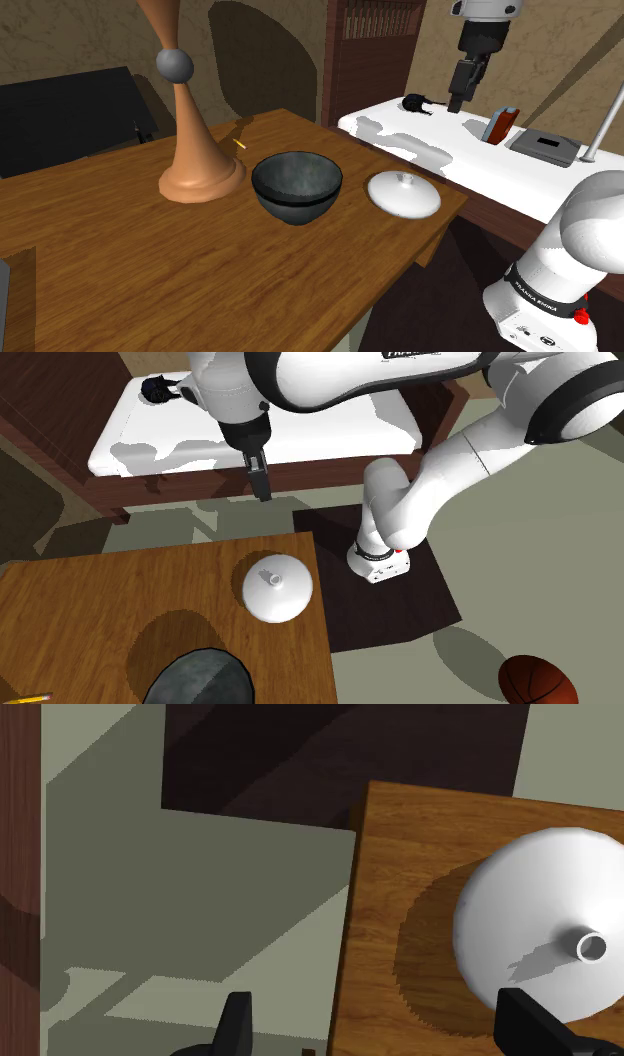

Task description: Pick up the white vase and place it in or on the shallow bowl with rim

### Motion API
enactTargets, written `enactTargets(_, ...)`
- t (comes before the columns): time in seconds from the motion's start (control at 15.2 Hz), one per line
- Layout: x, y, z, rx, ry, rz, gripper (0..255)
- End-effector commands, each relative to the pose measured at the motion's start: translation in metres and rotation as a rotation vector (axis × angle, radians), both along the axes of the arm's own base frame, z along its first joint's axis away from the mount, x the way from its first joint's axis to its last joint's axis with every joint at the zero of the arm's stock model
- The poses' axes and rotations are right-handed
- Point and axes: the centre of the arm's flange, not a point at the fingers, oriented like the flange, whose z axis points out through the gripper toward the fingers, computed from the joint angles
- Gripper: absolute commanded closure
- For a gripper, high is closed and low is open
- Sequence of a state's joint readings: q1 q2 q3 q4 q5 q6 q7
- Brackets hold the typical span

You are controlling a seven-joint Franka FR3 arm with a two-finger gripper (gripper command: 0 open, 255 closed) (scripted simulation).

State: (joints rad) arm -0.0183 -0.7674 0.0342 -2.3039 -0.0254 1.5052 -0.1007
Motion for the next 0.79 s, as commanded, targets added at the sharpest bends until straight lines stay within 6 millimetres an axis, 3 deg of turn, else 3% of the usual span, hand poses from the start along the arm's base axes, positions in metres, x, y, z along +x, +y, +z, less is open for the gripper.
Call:
enactTargets(0.0,0.0,0.0,0.0,0.0,0.0,0.0,0)
enactTargets(0.73,-0.02,0.123,-0.061,0.056,-0.065,0.057,0)
